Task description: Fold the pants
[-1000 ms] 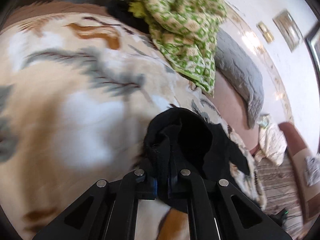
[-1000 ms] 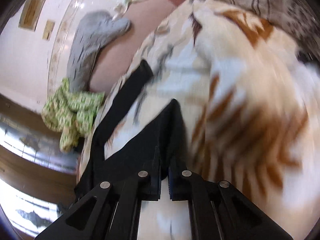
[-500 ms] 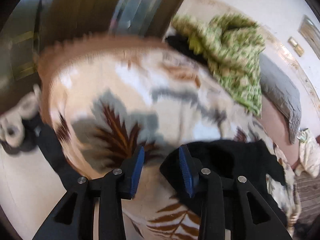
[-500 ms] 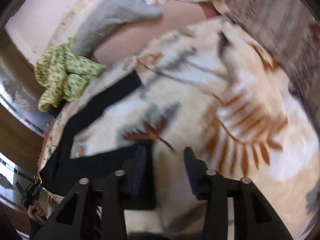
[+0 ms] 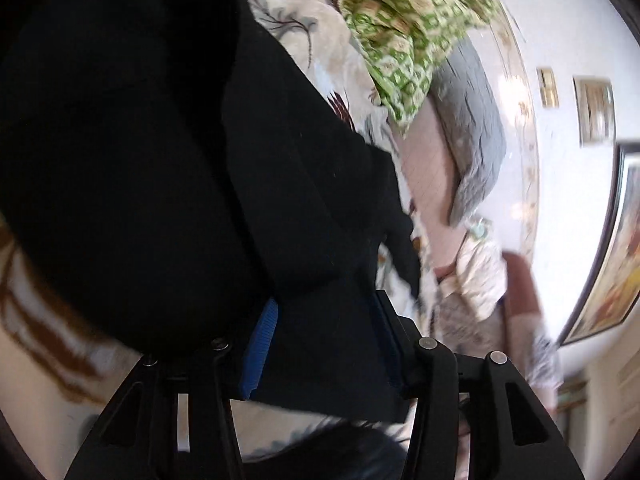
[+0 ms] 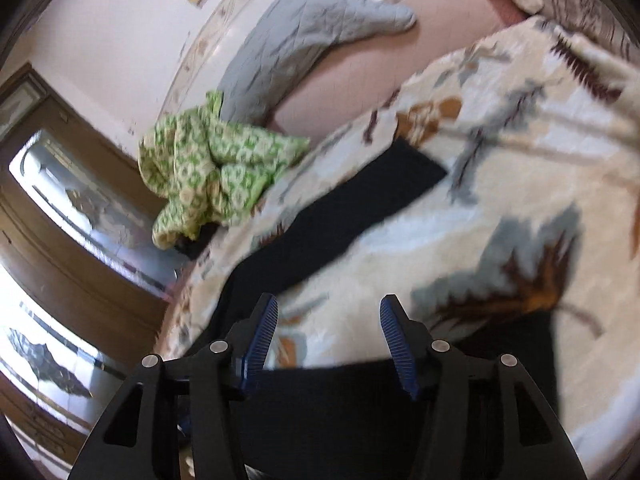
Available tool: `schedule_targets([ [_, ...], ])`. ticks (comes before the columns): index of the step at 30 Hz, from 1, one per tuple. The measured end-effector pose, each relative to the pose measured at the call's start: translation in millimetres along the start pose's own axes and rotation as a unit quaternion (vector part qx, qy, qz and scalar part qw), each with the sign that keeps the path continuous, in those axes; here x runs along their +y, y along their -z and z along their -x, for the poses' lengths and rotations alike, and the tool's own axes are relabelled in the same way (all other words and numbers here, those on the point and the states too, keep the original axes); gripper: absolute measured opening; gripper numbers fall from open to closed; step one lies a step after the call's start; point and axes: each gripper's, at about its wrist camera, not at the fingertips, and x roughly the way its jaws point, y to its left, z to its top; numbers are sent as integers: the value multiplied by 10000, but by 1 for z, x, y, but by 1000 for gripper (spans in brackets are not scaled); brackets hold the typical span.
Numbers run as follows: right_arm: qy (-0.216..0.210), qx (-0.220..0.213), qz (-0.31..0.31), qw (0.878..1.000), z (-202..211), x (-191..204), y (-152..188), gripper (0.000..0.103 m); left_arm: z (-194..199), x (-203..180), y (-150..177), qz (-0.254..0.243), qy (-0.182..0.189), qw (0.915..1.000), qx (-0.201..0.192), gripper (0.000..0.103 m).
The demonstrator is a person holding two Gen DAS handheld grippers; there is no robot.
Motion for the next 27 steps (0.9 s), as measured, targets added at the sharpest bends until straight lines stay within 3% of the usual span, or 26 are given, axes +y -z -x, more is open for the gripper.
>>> schedule_targets([
  [3, 167, 307, -117, 9993, -16, -7, 7, 56, 12, 6, -5, 439, 187, 9989, 4, 46],
  [7, -60, -119, -149, 9998, -9, -10, -16, 62, 25, 9, -1, 633, 247, 9977, -27, 41],
  [10, -127, -212, -580, 9980, -16, -27, -42, 65, 31, 16, -4, 723, 306, 9969, -62, 39],
  [13, -225, -165, -1146, 9930, -32, -51, -65, 66, 27, 14, -22, 587, 332, 9975, -208, 23],
  [16, -489, -222, -1886, 9806, -49, -80, -77, 66, 24, 19, -25, 372, 342, 9981, -351, 12],
  [21, -863, 50, -2328, 9687, -82, -102, -91, 66, 29, 13, -34, 211, 442, 9975, -518, 11],
  [26, -355, -110, -2194, 9749, -104, -102, -108, 61, 38, -1, -55, -5, 480, 9959, -764, 11],
  [27, -320, -123, -2135, 9763, -107, -101, -111, 48, 42, -4, -58, -33, 472, 9955, -822, 11],
])
